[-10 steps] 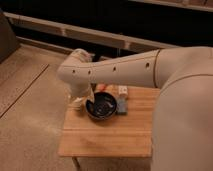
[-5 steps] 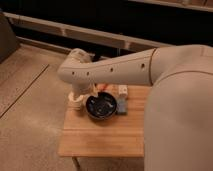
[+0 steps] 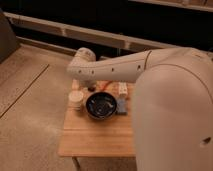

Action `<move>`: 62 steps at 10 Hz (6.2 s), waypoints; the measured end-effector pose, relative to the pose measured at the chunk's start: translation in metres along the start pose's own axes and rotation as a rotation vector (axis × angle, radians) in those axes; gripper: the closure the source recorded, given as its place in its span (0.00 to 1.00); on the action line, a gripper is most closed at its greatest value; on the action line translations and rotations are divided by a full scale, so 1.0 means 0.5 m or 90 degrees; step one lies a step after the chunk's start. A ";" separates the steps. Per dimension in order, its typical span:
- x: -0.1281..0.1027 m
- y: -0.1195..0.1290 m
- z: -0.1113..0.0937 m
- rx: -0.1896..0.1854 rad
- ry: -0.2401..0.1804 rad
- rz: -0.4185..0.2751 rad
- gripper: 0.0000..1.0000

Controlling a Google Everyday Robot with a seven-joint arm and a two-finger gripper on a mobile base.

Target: Place the ceramic cup in the ceramic bowl

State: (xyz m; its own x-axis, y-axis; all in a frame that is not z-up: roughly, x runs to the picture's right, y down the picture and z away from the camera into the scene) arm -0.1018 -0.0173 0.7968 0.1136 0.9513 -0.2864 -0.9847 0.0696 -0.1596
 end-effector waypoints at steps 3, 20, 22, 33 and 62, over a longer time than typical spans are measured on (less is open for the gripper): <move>-0.032 0.022 0.007 -0.111 -0.024 0.046 0.35; 0.044 0.038 0.100 0.031 0.103 -0.002 0.35; 0.053 0.053 0.127 0.034 0.126 -0.003 0.35; 0.090 0.059 0.193 0.045 0.211 -0.013 0.91; 0.202 -0.191 0.007 0.029 0.108 0.371 1.00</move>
State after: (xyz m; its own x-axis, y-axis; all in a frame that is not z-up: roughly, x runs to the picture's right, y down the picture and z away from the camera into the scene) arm 0.0031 0.0733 0.7866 -0.4306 0.7756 -0.4615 -0.8950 -0.4327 0.1079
